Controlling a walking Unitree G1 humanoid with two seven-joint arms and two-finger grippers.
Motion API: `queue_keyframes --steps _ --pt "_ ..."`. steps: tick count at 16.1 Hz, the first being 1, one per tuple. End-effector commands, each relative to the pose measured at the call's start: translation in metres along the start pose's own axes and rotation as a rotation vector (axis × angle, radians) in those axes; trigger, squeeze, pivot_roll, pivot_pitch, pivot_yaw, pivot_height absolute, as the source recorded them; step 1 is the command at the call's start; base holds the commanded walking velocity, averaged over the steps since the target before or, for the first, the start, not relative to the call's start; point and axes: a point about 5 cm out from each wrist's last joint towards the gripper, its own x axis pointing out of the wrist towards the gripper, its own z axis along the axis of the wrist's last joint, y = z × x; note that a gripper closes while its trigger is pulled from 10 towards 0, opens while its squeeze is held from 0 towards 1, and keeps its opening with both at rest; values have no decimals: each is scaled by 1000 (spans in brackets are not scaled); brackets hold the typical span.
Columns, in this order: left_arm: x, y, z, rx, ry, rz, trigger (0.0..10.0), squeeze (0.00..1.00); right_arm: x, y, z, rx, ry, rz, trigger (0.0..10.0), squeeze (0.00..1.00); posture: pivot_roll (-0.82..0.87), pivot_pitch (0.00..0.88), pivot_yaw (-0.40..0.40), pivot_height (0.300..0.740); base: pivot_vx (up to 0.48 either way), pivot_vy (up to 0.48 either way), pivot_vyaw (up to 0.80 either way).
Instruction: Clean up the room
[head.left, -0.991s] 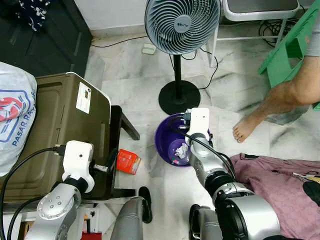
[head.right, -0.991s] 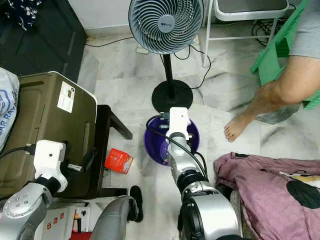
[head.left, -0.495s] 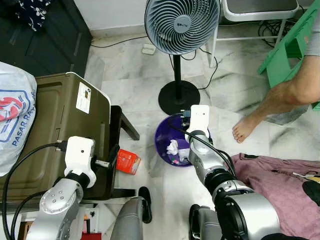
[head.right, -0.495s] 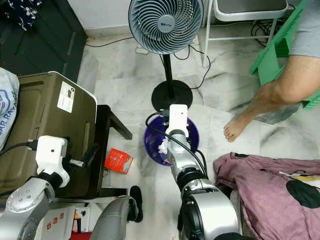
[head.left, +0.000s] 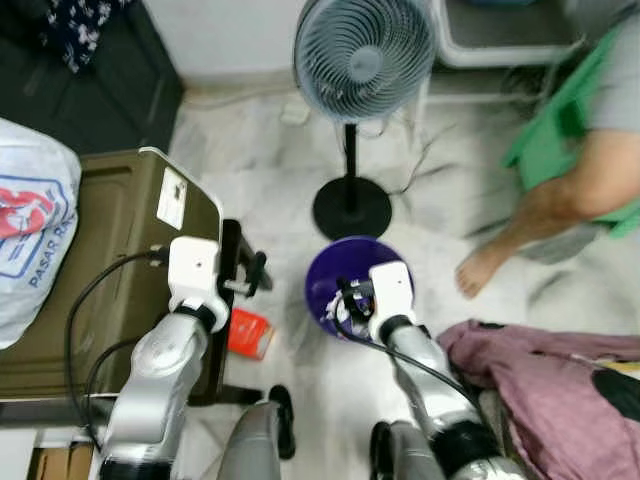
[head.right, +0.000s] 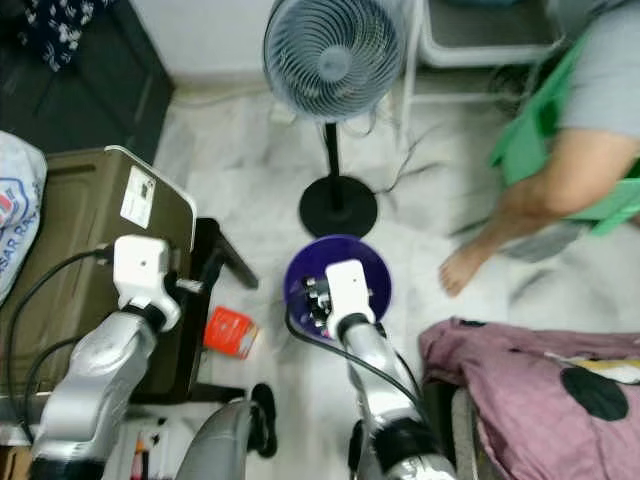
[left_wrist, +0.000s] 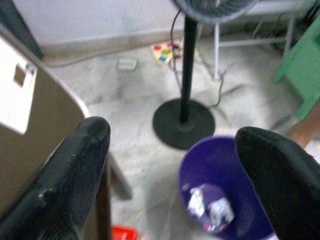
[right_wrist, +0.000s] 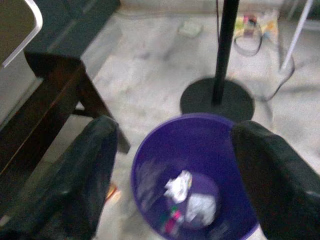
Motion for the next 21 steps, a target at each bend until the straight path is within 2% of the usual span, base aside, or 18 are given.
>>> queue_keyframes --steps 1,4,7,10,11,12,13,15,17,20,21 --pt "-2 7 -6 8 10 32 10000 0 -5 3 10 2 -28 31 10000 1000 14 116 92 740 0 0 0" --pt "5 10 -10 13 -7 55 10000 0 -26 -16 25 18 -63 -40 10000 1000 -24 64 99 740 0 0 0" --pt "8 18 -13 -10 -11 80 10000 0 -51 -26 26 10 -61 -41 10000 1000 -52 0 101 740 0 0 0" --pt "9 18 -16 -36 -42 89 10000 0 -52 -33 27 29 -70 -158 10000 1000 -59 0 79 740 0 0 0" --pt "8 21 -19 -36 -43 120 10000 0 -50 -33 30 21 -70 -184 10000 576 -67 0 79 740 0 0 0" --pt "7 25 -21 -37 -34 156 10000 0 -46 -33 31 53 -72 -213 10000 0 -78 0 84 740 0 0 0" --pt "7 27 -23 -52 -32 176 10000 0 -42 -35 34 51 -82 -226 10000 0 -80 0 85 740 0 0 0" --pt "9 21 -25 -77 -37 158 10000 0 -36 -42 35 76 -76 -269 10000 0 -72 0 77 740 0 0 0" --pt "10 16 -27 -79 -37 146 10000 0 -35 -40 38 67 -114 -260 10000 0 -69 0 71 740 0 0 0" --pt "10 17 -29 -82 -32 156 10000 0 -34 -39 43 77 -141 -277 10000 0 -60 0 73 740 0 0 171" --pt "11 12 -27 -59 -42 117 10000 0 -33 -39 42 70 -137 -280 10000 0 -54 0 70 740 0 0 800"
